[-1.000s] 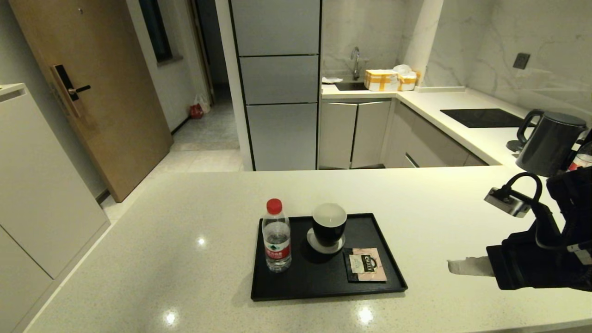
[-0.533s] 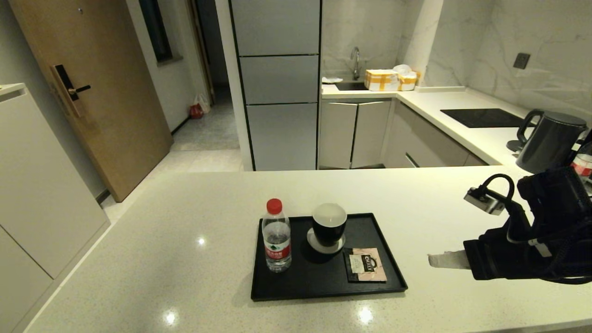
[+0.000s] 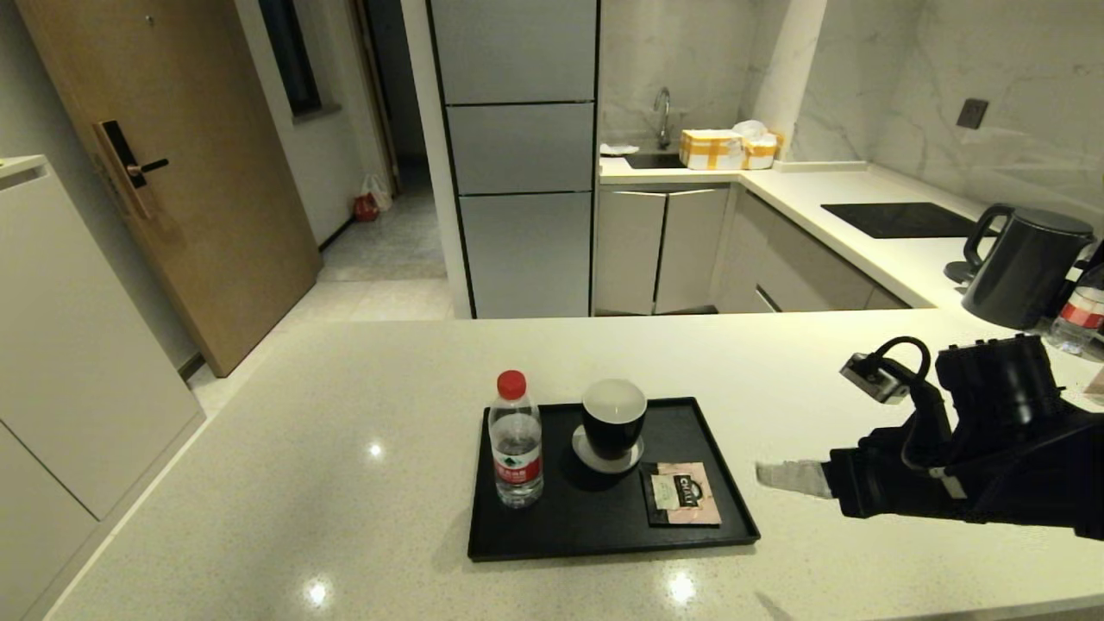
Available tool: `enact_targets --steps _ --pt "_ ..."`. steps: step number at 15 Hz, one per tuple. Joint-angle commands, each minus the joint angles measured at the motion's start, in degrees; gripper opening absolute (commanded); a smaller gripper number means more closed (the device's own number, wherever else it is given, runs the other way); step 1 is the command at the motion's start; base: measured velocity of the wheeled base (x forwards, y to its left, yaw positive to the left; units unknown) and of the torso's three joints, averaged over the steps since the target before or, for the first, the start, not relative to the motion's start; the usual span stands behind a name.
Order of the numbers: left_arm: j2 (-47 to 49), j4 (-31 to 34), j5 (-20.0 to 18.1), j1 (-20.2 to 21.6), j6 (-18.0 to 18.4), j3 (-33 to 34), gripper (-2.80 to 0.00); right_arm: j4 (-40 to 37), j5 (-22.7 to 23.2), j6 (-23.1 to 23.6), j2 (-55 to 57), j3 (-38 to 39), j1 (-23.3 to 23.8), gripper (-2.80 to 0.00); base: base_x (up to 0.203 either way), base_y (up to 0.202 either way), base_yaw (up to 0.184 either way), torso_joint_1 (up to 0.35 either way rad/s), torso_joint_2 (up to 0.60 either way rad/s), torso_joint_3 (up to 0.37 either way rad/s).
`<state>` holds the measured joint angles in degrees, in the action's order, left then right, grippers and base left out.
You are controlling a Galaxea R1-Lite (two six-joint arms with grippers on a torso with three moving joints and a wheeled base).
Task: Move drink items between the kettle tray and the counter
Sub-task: Pick up the tea cup
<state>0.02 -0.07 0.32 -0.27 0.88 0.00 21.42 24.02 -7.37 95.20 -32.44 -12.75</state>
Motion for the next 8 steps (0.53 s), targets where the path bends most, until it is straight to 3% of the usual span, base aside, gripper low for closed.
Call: enact_targets --steps 1,3,4,8 --pt "-0.1 0.0 0.0 0.0 0.0 0.1 -2.80 18.2 -7.4 0.0 9.8 4.0 -3.3 0.00 0.000 0.000 0.000 0.000 0.00 0.000" --pt "-0.1 0.0 0.0 0.0 0.0 0.1 -2.80 33.0 -14.7 0.3 17.4 6.9 -7.6 0.00 0.000 0.000 0.000 0.000 0.00 0.000" --pt "-0.1 0.0 0.0 0.0 0.0 0.0 -2.80 39.0 -16.2 0.8 20.0 7.5 -8.9 0.00 0.000 0.000 0.000 0.000 0.00 0.000" --pt "-0.1 0.0 0.0 0.0 0.0 0.1 -2.80 49.8 -17.9 4.9 24.9 7.9 -11.1 0.00 0.000 0.000 0.000 0.000 0.00 0.000"
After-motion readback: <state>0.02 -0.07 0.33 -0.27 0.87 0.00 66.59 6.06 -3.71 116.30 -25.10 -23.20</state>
